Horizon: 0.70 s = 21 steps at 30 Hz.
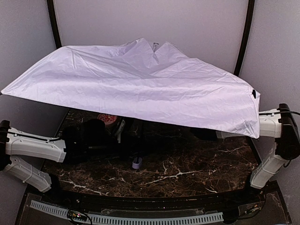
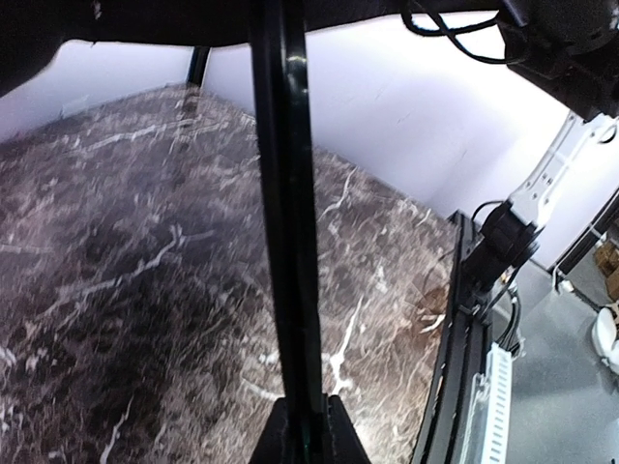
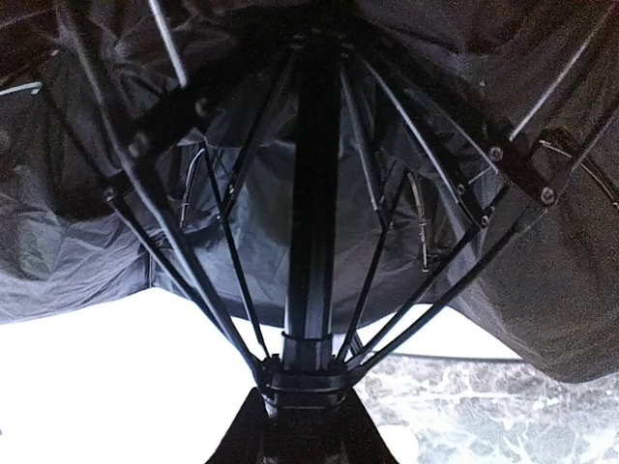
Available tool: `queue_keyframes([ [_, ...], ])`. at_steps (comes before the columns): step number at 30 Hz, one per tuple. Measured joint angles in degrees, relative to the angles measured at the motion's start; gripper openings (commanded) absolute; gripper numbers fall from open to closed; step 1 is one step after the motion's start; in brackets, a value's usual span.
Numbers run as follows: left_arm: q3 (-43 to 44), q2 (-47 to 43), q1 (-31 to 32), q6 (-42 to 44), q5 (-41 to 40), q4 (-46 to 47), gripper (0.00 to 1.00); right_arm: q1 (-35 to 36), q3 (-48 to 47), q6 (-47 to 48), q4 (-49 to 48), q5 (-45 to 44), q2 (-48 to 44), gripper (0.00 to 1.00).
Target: Put away the umbrella
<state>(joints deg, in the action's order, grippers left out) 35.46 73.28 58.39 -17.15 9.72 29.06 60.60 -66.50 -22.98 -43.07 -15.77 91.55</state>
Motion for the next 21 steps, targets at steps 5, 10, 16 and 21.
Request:
queue_keyframes([
  [5,0.0,0.07,0.0,0.02,-0.52,-2.64,0.0,0.07,2.12,-0.52,-0.96,-1.01,0.59,0.21],
  [10,0.0,0.07,0.02,1.22,-1.73,-5.22,0.0,0.22,5.92,-2.84,-3.19,-1.95,0.28,0.24],
  [16,1.11,-0.22,-0.15,3.96,-4.07,-0.44,0.0,4.48,9.27,-4.28,5.09,1.07,3.56,0.18],
  [21,1.14,-0.2,-0.17,4.31,-4.57,1.68,0.0,5.38,9.51,-6.86,5.62,2.25,2.75,0.06],
])
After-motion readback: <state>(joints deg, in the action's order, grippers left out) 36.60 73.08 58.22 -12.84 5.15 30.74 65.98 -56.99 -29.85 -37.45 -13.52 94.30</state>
